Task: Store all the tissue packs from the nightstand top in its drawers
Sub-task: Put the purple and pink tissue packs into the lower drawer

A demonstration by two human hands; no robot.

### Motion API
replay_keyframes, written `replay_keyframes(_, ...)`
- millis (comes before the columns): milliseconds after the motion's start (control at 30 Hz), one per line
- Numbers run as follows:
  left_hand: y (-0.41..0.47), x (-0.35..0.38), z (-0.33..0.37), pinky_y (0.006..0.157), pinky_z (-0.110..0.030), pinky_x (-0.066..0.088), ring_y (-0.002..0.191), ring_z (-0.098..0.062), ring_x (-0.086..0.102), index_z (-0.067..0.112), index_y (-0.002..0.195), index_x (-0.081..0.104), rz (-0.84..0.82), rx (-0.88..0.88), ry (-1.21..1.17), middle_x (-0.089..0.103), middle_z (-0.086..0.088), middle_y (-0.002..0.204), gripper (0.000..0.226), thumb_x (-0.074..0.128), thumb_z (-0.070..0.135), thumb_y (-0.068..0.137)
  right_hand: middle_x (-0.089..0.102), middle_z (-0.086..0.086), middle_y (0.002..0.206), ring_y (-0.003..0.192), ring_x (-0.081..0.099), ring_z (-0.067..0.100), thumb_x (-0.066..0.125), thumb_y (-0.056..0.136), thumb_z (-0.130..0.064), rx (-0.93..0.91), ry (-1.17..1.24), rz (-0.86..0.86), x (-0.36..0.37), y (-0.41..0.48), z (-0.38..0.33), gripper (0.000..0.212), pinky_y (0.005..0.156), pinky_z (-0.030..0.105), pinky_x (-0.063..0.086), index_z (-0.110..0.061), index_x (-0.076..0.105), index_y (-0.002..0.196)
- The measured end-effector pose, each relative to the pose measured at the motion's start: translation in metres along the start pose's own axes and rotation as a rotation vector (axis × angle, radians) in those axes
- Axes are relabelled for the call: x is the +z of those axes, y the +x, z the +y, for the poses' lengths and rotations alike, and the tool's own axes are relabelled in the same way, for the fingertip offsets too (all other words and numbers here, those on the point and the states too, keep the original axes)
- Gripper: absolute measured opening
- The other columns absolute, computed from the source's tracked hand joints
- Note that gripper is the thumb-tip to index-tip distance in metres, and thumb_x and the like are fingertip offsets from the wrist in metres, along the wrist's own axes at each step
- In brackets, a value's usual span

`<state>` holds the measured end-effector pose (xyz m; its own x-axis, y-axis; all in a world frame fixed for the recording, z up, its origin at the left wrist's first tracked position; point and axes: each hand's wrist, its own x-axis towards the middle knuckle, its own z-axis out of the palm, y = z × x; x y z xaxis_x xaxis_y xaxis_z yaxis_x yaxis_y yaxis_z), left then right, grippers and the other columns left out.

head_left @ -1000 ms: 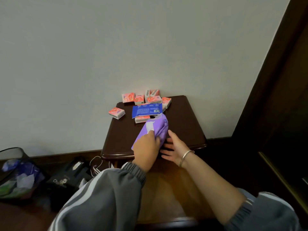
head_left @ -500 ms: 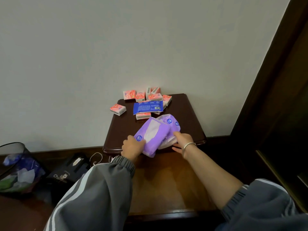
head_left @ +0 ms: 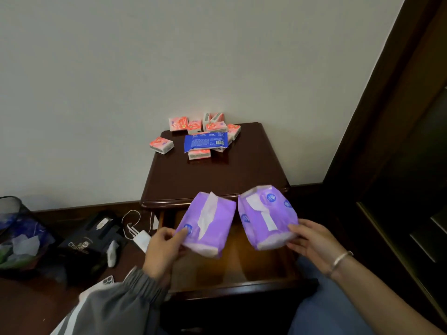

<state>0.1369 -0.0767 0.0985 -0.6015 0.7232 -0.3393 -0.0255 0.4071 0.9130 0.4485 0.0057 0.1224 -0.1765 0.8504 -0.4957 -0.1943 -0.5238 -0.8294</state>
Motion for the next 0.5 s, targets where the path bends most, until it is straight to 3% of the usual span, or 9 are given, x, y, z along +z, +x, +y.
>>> replay_keyframes(100,-0.02,0.006,-0.03,0.049,-0.029,0.053,0.051,-0.014,0.058,0.008,0.067,0.051,-0.011,-0.076,-0.054,0.055,-0.007,0.059,0.028,0.071,0.018,0.083,0.064,0.013,0.083,0.068,0.064,0.021,0.055,0.088,0.0,0.062,-0.037,0.04,-0.018,-0.013,0.023,0.009,0.053,0.025,0.057,-0.008,0.059,0.09)
replay_keyframes(267,-0.037,0.035,-0.036,0.063,-0.041,0.055,0.064,-0.032,0.067,0.005,0.077,0.048,-0.097,-0.171,0.029,0.062,-0.018,0.073,0.022,0.065,0.014,0.089,0.061,0.014,0.097,0.079,0.062,0.022,0.055,0.09,-0.004,0.099,-0.156,0.094,-0.007,-0.012,0.048,0.008,0.057,0.027,0.056,-0.008,0.055,0.097)
replay_keyframes(367,-0.034,0.048,-0.03,0.06,-0.038,0.053,0.06,-0.03,0.063,0.005,0.076,0.047,-0.198,-0.14,0.269,0.061,-0.02,0.073,0.022,0.063,0.012,0.089,0.058,0.011,0.105,0.09,0.061,0.025,0.059,0.09,-0.016,0.01,-0.423,0.137,0.007,-0.01,0.049,0.03,0.07,0.036,0.056,-0.008,0.049,0.117)
replay_keyframes(433,-0.029,0.051,-0.026,0.071,-0.038,0.054,0.08,-0.032,0.067,0.005,0.086,0.055,-0.285,-0.091,0.554,0.066,-0.02,0.087,0.017,0.062,0.02,0.09,0.06,0.009,0.112,0.101,0.061,0.026,0.06,0.089,-0.028,-0.134,-0.785,0.161,0.01,-0.008,0.044,0.039,0.08,0.035,0.053,-0.012,0.049,0.122)
replay_keyframes(500,-0.024,0.047,-0.024,0.07,-0.029,0.048,0.091,-0.024,0.065,0.009,0.097,0.061,-0.341,-0.026,0.85,0.067,-0.011,0.096,0.02,0.06,0.029,0.09,0.062,0.008,0.115,0.104,0.06,0.025,0.059,0.088,-0.034,-0.264,-1.037,0.177,0.009,-0.008,0.04,0.039,0.081,0.029,0.048,-0.012,0.052,0.12)
